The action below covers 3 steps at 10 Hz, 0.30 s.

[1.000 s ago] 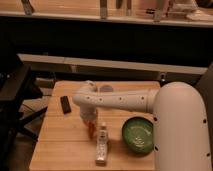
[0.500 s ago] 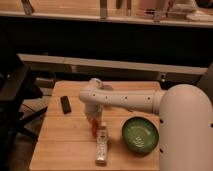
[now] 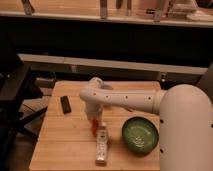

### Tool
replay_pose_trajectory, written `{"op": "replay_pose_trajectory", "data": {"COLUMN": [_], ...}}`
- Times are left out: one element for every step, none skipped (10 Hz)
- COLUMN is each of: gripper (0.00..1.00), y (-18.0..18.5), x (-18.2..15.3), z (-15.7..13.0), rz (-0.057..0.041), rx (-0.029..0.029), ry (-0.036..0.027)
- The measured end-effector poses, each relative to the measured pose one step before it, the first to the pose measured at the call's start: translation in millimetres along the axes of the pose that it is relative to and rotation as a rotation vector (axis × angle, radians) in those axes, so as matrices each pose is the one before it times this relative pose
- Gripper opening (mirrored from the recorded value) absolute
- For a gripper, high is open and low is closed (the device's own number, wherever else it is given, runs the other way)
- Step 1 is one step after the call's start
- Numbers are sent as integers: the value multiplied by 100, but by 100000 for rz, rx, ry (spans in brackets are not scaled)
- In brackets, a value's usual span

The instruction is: Drag the pepper across the table

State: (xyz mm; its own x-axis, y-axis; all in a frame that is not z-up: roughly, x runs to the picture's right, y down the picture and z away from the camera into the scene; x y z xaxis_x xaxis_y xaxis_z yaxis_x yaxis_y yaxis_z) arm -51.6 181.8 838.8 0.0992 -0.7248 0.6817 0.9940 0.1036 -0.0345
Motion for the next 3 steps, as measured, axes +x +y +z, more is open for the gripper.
{"op": "replay_pose_trajectory", "data": {"gripper": [0,0,0], "y": [-44,-185,1], "x": [122,118,213], "z": [-18,-2,-28], "rz": [104,-9,172], "rx": [103,20,110], "ry": [-75,10,-24]}}
